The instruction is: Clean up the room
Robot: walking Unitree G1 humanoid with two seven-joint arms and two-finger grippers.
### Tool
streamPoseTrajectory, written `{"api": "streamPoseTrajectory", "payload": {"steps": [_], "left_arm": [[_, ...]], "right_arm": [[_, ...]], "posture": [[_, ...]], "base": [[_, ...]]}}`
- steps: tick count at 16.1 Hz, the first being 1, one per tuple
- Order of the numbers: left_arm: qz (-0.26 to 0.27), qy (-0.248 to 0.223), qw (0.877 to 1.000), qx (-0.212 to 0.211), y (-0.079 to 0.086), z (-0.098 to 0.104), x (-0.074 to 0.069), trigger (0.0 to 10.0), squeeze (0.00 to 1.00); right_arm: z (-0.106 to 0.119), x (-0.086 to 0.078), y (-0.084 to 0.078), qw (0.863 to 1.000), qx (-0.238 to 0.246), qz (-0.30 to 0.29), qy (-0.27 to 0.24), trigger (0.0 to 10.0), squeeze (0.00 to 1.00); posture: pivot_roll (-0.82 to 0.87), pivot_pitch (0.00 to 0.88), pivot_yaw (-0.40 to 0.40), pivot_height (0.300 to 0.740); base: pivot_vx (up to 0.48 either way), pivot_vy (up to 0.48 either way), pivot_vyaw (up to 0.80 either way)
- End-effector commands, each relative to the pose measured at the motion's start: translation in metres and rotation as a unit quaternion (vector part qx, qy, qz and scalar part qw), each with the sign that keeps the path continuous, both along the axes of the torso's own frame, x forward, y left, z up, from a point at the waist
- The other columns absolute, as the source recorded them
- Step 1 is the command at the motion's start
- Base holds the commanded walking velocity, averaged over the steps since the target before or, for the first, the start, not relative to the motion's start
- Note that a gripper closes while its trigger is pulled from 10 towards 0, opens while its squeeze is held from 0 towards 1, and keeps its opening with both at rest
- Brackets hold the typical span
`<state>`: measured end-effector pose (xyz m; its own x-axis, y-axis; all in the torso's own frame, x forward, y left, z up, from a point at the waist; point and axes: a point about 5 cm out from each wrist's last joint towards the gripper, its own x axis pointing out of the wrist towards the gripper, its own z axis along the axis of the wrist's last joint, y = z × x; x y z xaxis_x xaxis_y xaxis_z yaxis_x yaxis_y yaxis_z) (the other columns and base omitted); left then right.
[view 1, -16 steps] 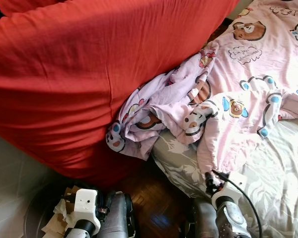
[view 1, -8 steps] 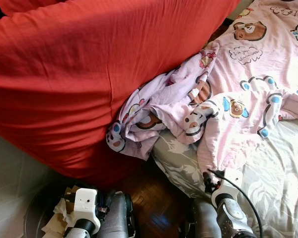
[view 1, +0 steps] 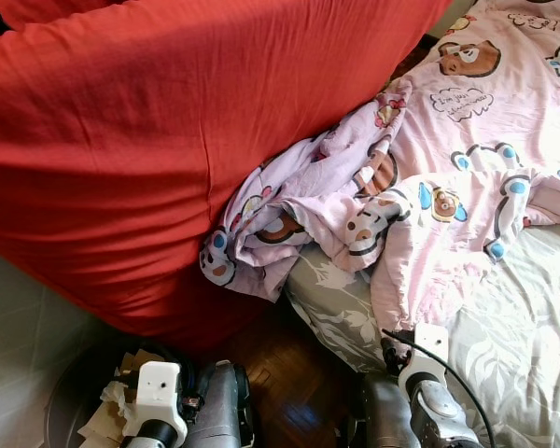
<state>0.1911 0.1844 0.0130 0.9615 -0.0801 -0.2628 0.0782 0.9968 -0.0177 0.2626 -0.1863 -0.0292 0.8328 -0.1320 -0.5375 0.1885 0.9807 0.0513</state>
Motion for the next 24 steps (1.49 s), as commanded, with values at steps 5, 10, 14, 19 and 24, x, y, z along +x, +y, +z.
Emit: {"api": "streamPoseTrajectory", "payload": {"steps": [5, 10, 14, 19, 24], "left_arm": [[0.004, 0.020, 1.000, 0.002, 0.002, -0.005, -0.008, 10.0, 0.00], [0.008, 0.026, 1.000, 0.002, 0.002, -0.008, -0.009, 10.0, 0.00], [0.009, 0.037, 0.999, 0.000, -0.001, -0.016, -0.004, 10.0, 0.00], [0.017, 0.052, 0.999, 0.000, 0.000, -0.028, 0.012, 10.0, 0.00], [0.028, 0.069, 0.997, -0.002, -0.003, -0.038, 0.028, 10.0, 0.00]], "right_arm": [[-0.007, -0.008, 0.004, 1.000, -0.001, 0.008, 0.022, 0.0, 0.00], [-0.006, -0.006, 0.004, 1.000, 0.000, 0.007, 0.019, 0.0, 0.00], [-0.004, -0.004, 0.005, 1.000, 0.004, 0.008, 0.014, 0.0, 0.00], [0.001, 0.002, -0.001, 1.000, 0.007, 0.002, -0.002, 0.0, 0.00], [0.008, 0.005, -0.004, 0.999, 0.017, -0.009, -0.038, 0.0, 0.00]], "posture": [[0.09, 0.278, 0.030, 0.624], [0.09, 0.270, 0.030, 0.624], [0.08, 0.236, 0.019, 0.624], [0.05, 0.145, -0.006, 0.624], [0.01, 0.076, -0.022, 0.624]], "base": [[0.000, 0.000, 0.00], [0.000, 0.000, 0.00], [0.000, 0.000, 0.00], [0.000, 0.000, 0.00], [0.000, 0.000, 0.00]]}}
